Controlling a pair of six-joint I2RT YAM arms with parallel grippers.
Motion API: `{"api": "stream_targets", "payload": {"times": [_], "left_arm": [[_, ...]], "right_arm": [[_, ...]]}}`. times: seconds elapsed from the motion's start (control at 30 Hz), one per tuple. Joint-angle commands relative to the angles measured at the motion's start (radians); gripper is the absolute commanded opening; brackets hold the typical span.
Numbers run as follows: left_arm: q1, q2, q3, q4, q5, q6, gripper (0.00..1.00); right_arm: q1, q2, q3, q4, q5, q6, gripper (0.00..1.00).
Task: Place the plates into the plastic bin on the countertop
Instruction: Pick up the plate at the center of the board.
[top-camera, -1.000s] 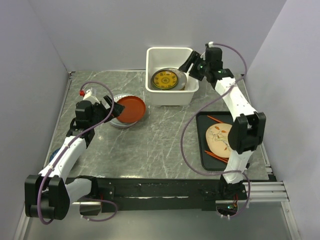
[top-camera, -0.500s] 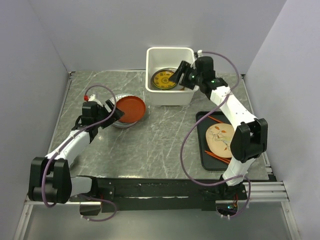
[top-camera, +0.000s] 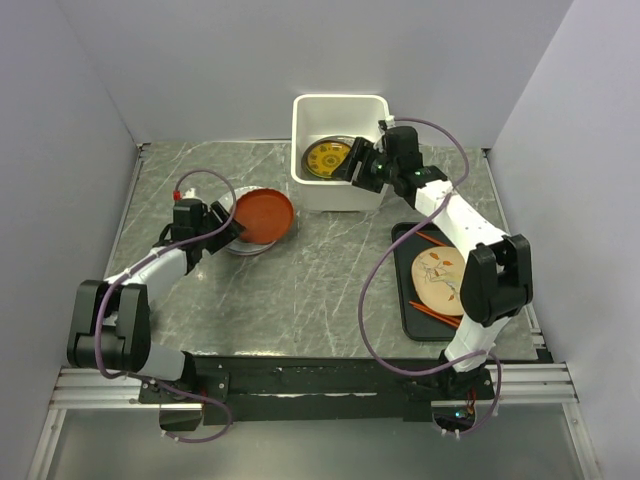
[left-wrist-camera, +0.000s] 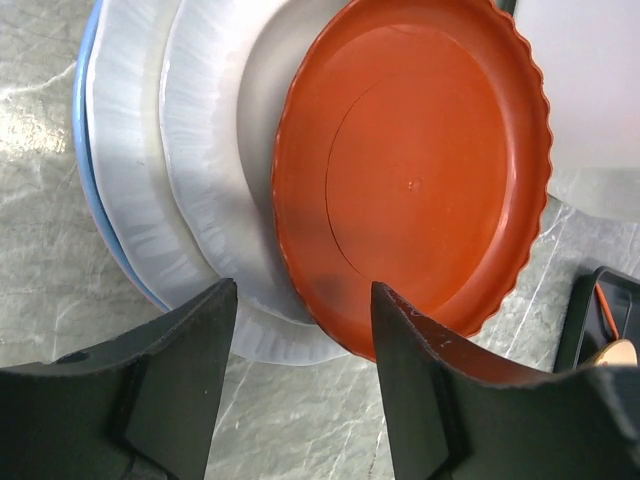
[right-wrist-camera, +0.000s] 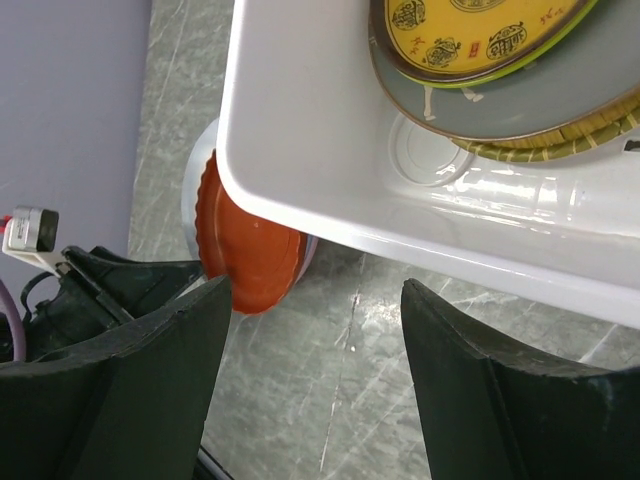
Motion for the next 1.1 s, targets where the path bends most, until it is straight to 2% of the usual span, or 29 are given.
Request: {"api": "stream_targets", "payload": {"times": [0.0, 0.27, 0.47, 0.77, 1.07], "left_arm": [[-0.002, -0.001, 0.028, 0.065, 0.013, -0.009, 0.61], [-0.002, -0.086, 0.010, 0.036, 0.024, 0.011, 0.62], [-0.002, -0.193, -0.022, 0.031, -0.039, 0.017, 0.65], [-0.002, -0.055, 0.057, -0.007, -0.072, 0.037, 0.63], [-0.004, 0.014, 0.048, 0.074, -0.048, 0.034, 0.59]], "right_arm": [[0.002, -0.075, 0.005, 0.021, 0.007, -0.020, 0.76], [0.002, -0.068, 0.002, 0.030, -0.002, -0.014, 0.76], [0.004, -0.061, -0.009, 0.041, -0.005, -0.008, 0.76], [0.002, -0.065, -0.012, 0.027, -0.002, -0.017, 0.76], [0.001, -0.070, -0.014, 0.019, 0.001, -0.024, 0.76]]}}
